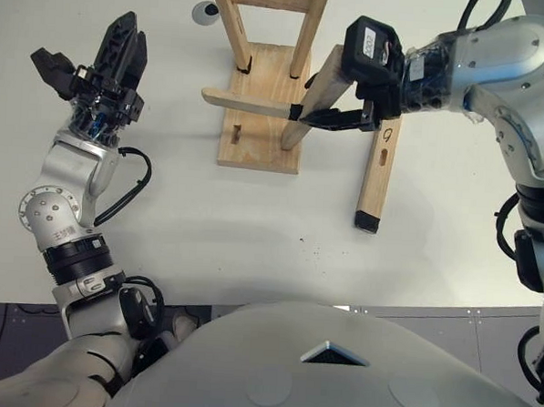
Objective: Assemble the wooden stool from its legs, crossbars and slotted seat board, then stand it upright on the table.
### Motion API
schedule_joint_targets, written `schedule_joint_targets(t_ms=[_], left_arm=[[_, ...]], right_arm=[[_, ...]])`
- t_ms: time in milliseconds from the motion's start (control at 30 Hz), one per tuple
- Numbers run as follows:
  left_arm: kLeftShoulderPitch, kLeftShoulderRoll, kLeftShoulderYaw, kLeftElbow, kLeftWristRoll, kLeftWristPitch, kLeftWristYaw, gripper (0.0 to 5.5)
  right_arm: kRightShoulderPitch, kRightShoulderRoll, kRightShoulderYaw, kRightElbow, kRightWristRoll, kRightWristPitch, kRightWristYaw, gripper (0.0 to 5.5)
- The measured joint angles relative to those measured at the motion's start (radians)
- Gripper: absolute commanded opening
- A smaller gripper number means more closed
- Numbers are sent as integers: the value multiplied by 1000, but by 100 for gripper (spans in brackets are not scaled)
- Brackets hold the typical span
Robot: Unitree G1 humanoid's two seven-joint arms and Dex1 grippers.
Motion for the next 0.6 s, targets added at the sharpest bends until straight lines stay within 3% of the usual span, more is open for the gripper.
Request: schedule_joint_targets(t_ms=[200,433,600], left_arm=[[-3,-24,0,8,21,-4,-16,219],[-6,-85,-11,-16,43,-4,-18,219],[23,-146,8,-86,13,-36,-3,219]], right_arm=[[-22,-74,3,96,-39,-175,161,205],[-18,-112,-34,201,-108,-366,266,330],[-97,-180,-48,365,-171,-519,445,422]])
